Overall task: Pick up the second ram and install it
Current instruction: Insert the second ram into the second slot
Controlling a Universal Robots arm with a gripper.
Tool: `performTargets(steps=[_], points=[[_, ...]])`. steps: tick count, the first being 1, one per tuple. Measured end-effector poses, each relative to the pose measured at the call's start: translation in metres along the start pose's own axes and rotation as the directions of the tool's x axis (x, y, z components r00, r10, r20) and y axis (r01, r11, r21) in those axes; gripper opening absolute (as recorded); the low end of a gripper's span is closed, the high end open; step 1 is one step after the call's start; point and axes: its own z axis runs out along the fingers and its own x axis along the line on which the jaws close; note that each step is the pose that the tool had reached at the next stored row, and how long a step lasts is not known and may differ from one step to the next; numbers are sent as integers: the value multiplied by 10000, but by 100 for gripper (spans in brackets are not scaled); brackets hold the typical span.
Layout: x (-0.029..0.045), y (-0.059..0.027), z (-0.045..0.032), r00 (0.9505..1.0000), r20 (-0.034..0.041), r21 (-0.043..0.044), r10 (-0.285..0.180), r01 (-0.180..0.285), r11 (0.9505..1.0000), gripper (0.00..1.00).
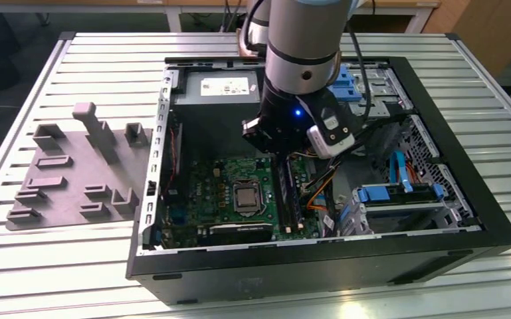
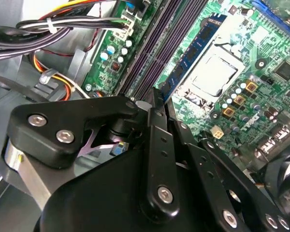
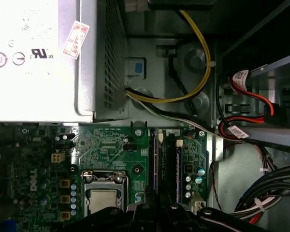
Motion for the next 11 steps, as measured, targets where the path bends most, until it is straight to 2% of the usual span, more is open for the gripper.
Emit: performTargets(steps=[8,11], points=[[-7,-8,143,10000,-23,0,-2,2,10000,14],[-6,-15,164,10000,-27,-5,0,0,10000,14]])
